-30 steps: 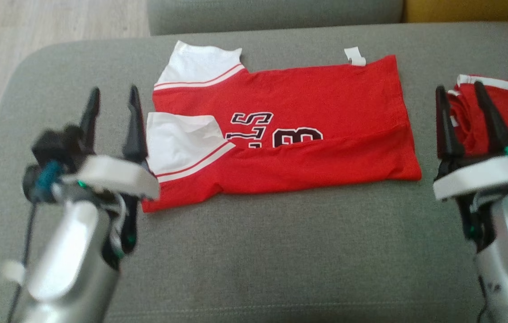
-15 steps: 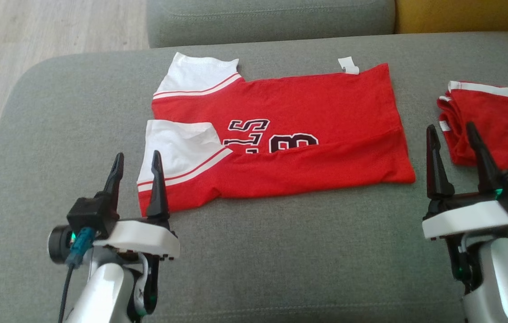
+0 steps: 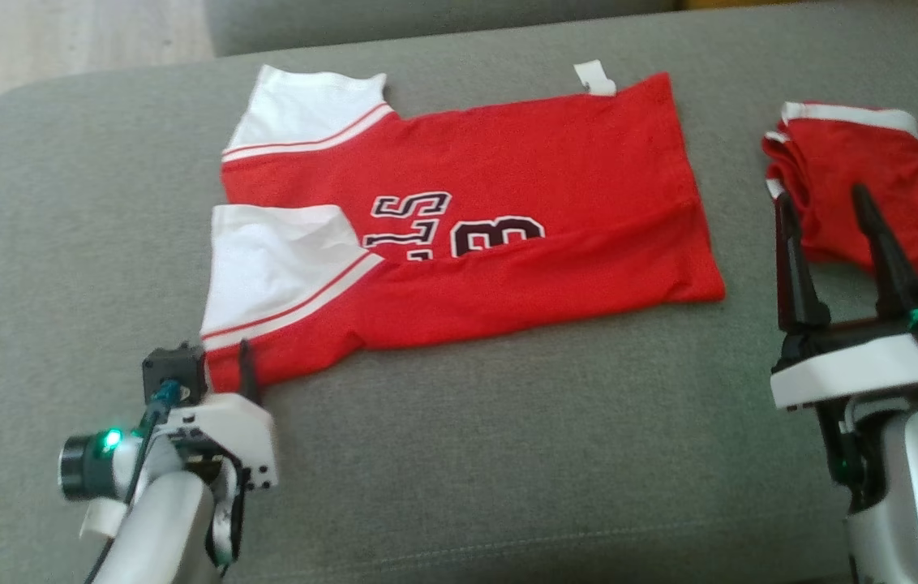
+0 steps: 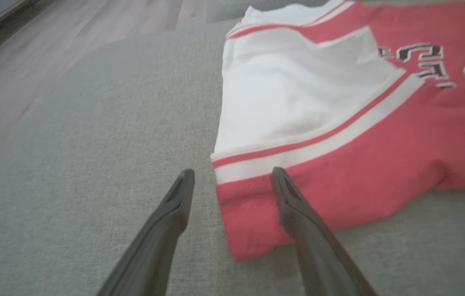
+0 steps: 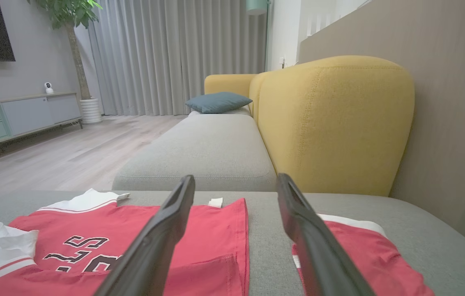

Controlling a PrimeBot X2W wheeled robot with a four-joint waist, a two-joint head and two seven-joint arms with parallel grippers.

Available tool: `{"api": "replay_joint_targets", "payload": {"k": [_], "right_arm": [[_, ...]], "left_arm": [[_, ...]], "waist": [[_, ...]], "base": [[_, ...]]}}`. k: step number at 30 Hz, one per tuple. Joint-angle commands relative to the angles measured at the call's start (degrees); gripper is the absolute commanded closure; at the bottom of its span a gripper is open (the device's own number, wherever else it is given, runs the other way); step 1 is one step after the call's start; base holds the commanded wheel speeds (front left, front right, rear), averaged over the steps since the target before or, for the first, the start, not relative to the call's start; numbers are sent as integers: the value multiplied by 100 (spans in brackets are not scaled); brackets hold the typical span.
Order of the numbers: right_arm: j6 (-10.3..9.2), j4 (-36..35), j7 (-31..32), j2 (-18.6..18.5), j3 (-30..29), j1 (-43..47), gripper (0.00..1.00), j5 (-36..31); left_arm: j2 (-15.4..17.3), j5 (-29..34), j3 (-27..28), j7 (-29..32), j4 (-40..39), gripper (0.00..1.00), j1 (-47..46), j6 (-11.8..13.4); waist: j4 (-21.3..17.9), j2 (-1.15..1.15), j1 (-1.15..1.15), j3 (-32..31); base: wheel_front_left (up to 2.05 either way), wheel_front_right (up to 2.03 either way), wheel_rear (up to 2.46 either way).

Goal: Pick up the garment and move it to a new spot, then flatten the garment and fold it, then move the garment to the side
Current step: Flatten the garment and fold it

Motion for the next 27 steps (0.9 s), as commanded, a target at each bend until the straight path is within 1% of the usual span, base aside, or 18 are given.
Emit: {"api": "replay_joint_targets", "payload": {"k": [1, 3, 6, 9, 12, 13, 14, 18, 21, 24, 27], "right_arm": [[37, -290, 33, -93, 112, -286, 0, -71], [37, -378, 73, -98, 103, -307, 0, -72], [37, -489, 130, -96, 59, -316, 0, -86], [37, -552, 161, -87, -20, -322, 0, -114], [37, -584, 190, -65, -105, -339, 0, -156], [37, -588, 203, -53, -136, -342, 0, -173], [37, -585, 225, -38, -170, -343, 0, -191], [37, -509, 381, 39, -227, -310, 0, -219], [37, -338, 619, 154, -293, -248, 0, -199], [37, -73, 931, 268, -372, -209, 0, -199], [37, 289, 1188, 339, -478, -245, 0, -178]], "left_arm": [[197, 60, 184, 107, 45, 0, -301, 47], [260, 91, 176, 232, 296, 0, -384, 81], [271, 42, 174, 259, 527, 0, -490, 14], [246, 6, 84, 378, 736, 0, -557, -143], [206, -29, -36, 521, 904, 0, -623, -351], [195, -41, -67, 554, 941, 46, -646, -412], [189, -52, -82, 547, 960, 100, -670, -447], [194, -63, -48, 337, 921, 100, -763, -404], [196, -40, -24, 19, 772, 100, -842, -335], [219, 21, -43, -289, 563, 100, -917, -295], [238, 100, -107, -469, 266, 100, -956, -279]], "waist": [[-116, 0, 0, 100], [-181, 0, 0, 145], [-244, 0, 0, 202], [-280, 0, 0, 238], [-291, 0, 0, 270], [-289, 0, 0, 275], [-284, 0, 0, 278], [-233, 0, 0, 267], [-140, 0, 0, 240], [-37, 0, 0, 205], [57, 0, 0, 192]], "base": [[0, 0, 0], [0, 0, 0], [0, 0, 0], [0, 0, 0], [0, 0, 0], [0, 0, 0], [0, 0, 0], [0, 0, 0], [0, 0, 0], [0, 0, 0], [0, 0, 0]]}}
